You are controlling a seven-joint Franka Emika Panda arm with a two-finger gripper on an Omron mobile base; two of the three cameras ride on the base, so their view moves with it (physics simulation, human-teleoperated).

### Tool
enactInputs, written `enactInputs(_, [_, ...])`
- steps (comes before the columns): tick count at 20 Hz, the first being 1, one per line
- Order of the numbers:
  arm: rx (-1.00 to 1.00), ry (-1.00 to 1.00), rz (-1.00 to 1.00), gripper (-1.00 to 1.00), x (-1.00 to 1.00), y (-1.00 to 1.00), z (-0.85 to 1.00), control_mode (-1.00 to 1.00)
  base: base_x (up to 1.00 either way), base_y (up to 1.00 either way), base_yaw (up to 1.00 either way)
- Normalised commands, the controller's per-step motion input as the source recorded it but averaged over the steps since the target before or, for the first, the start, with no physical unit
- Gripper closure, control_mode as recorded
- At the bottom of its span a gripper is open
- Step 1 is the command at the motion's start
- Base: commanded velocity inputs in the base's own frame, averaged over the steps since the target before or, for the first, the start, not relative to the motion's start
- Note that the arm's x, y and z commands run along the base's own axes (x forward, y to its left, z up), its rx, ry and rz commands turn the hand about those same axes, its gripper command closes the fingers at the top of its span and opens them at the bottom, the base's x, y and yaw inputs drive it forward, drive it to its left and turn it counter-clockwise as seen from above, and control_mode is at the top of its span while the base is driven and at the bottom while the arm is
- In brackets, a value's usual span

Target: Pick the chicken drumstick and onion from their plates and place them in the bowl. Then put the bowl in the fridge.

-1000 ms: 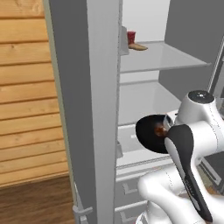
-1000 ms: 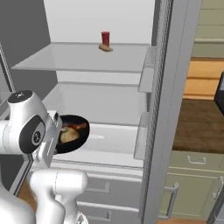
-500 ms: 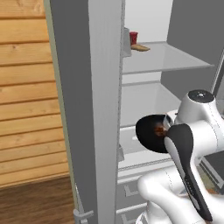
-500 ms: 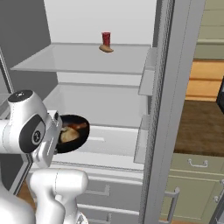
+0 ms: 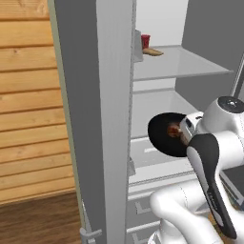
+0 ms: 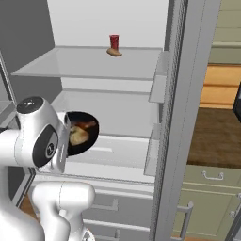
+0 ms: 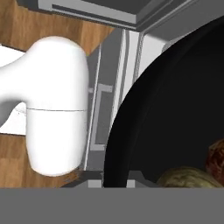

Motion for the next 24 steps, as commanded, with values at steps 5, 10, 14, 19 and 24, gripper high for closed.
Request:
enactInputs(5, [0.08, -0.15, 0.10, 1.00, 0.65, -0.18, 0.04, -1.00, 0.00, 0.00, 0.00])
enactInputs(10, [0.13, -0.04, 0.05, 1.00, 0.48, -0.16, 0.11, -1.00, 0.00, 0.00, 0.00])
enactInputs(14, [0.10, -0.06, 0.03, 1.00, 0.47, 0.00, 0.02, -1.00, 0.00, 0.00, 0.00])
enactInputs(19, [0.01, 0.00, 0.00, 1.00, 0.37, 0.00, 0.07, -1.00, 0.00, 0.00, 0.00])
enactInputs(24, [-0.01, 0.00, 0.03, 1.00, 0.30, 0.00, -0.13, -1.00, 0.00, 0.00, 0.00])
